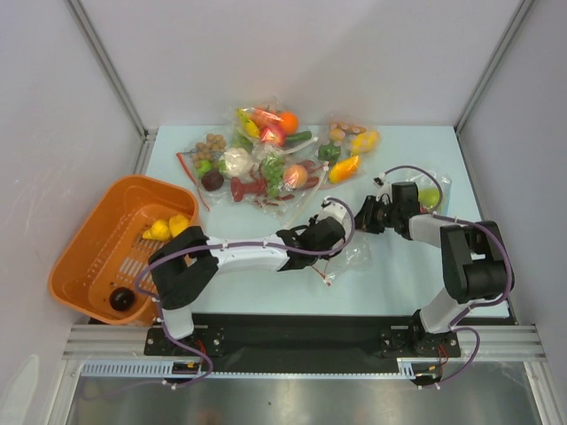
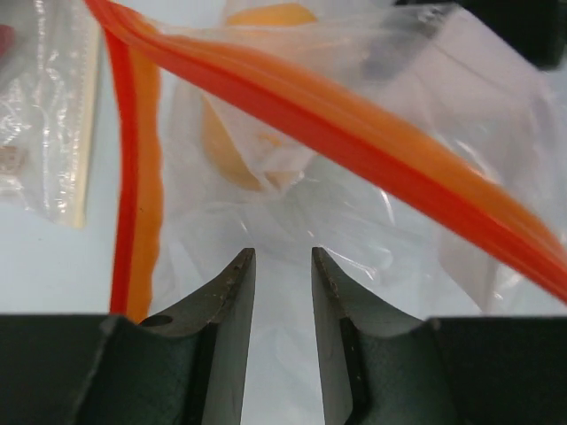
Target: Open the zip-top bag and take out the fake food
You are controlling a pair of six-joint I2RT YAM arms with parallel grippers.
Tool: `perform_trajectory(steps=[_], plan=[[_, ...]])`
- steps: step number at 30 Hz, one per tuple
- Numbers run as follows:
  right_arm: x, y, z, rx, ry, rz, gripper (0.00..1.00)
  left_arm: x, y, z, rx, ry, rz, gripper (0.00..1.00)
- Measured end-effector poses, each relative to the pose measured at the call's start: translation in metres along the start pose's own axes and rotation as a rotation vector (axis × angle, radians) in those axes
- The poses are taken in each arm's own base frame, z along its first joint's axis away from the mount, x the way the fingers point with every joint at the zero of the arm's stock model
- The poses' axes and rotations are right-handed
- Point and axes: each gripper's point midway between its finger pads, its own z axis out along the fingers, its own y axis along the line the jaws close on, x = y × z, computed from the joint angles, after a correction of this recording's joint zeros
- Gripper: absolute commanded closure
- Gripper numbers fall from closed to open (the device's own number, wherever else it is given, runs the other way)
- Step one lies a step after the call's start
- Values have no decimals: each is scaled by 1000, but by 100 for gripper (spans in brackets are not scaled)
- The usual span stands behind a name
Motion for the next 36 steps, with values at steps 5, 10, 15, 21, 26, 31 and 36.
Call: perform_trajectory(steps=[5, 10, 15, 21, 26, 31, 36], plan=[[-8, 5, -8, -16, -21, 1, 60, 4, 20, 8, -39, 6, -21, 64], [-31, 15, -12, -37, -66, -4, 47, 11, 23, 9, -43, 20, -15, 64], [-63, 30, -10, -79, -124, -17, 40, 9, 21, 10, -38, 10, -19, 64], [-70, 37, 20, -111, -102, -21, 36, 5, 20, 11, -29, -4, -25, 64], [-46, 29, 46, -105, -30, 7, 43, 1, 22, 12, -29, -14, -31, 64], [-33, 27, 55, -87, 0, 5, 59, -4, 24, 15, -19, -23, -40, 58], [-26, 25, 57, -74, 3, -3, 78, -10, 25, 18, -1, -38, -50, 44]])
